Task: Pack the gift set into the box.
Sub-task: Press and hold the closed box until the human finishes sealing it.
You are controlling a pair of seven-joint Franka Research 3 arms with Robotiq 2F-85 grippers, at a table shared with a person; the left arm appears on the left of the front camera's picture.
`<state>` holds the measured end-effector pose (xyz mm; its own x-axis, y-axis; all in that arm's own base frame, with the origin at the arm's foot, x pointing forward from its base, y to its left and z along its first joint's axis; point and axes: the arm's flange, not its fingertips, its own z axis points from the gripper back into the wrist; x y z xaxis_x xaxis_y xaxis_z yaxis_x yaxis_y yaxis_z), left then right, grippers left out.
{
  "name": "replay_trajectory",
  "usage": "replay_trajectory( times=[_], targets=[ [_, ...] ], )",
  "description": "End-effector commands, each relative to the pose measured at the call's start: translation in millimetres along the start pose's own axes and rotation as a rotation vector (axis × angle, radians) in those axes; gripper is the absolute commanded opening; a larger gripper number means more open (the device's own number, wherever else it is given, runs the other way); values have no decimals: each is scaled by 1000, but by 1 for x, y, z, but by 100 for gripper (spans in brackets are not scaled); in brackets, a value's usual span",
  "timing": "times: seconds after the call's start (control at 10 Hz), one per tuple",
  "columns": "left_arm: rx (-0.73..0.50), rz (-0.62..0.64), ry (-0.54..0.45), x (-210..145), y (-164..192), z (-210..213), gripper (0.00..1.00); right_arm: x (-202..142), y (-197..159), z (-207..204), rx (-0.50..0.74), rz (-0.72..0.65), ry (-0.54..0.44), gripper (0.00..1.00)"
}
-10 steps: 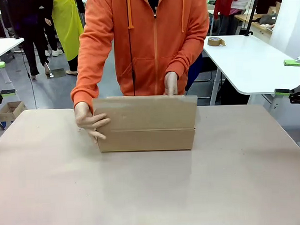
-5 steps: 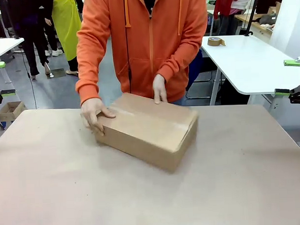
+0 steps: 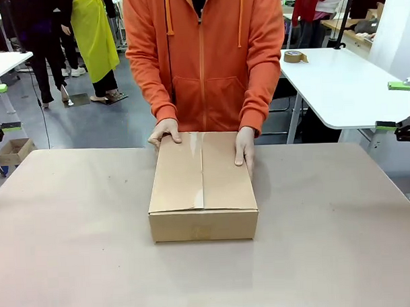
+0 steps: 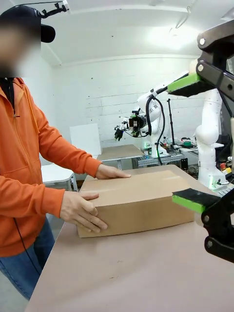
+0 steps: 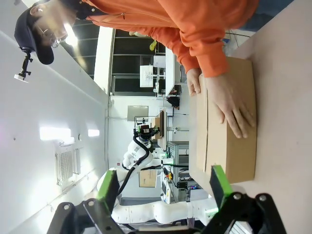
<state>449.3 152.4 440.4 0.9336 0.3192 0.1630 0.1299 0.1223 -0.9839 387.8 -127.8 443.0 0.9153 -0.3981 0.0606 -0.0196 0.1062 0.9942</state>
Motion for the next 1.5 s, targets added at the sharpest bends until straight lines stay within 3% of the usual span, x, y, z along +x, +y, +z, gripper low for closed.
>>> replay_trajectory(
  times=[0.0,0.3,0.4,0.5,0.6,0.7,0.8,0.9,1.0,1.1,1.2,1.3,1.4],
  targets=[
    [3,-6,0,-3,0,0,100,-1,2,0,-11,-5,-2,100],
    [3,-6,0,-3,0,0,100,0,0,0,0,0,0,100],
    [0,0,0,0,0,0,100,1,15,-35,-80,178,84,100],
    [-68,-188,247,-8,-5,-55,100,-5,27,-92,-120,397,242,100],
    [-80,-240,384,-20,-9,-105,100,-18,35,-144,-118,516,381,100],
    [-97,-427,424,-35,-12,-154,100,-42,41,-193,-72,710,490,100],
    [-135,-758,448,-54,-9,-186,100,-68,44,-222,-18,973,558,100],
    [-187,-951,472,-71,2,-210,100,-96,37,-240,14,1139,660,100],
    [-100,-1075,341,-73,6,-211,100,-104,29,-233,-81,1073,732,100],
    [-73,-562,501,-62,-18,-216,100,-92,52,-247,-121,695,583,100],
    [-73,-562,501,-62,-18,-216,100,-92,52,-247,-121,695,583,100],
    [-73,-562,501,-62,-18,-216,100,-111,45,-259,-123,835,696,100],
    [-65,-683,493,-70,-7,-230,100,-102,45,-291,11,1119,827,100]
  ],
)
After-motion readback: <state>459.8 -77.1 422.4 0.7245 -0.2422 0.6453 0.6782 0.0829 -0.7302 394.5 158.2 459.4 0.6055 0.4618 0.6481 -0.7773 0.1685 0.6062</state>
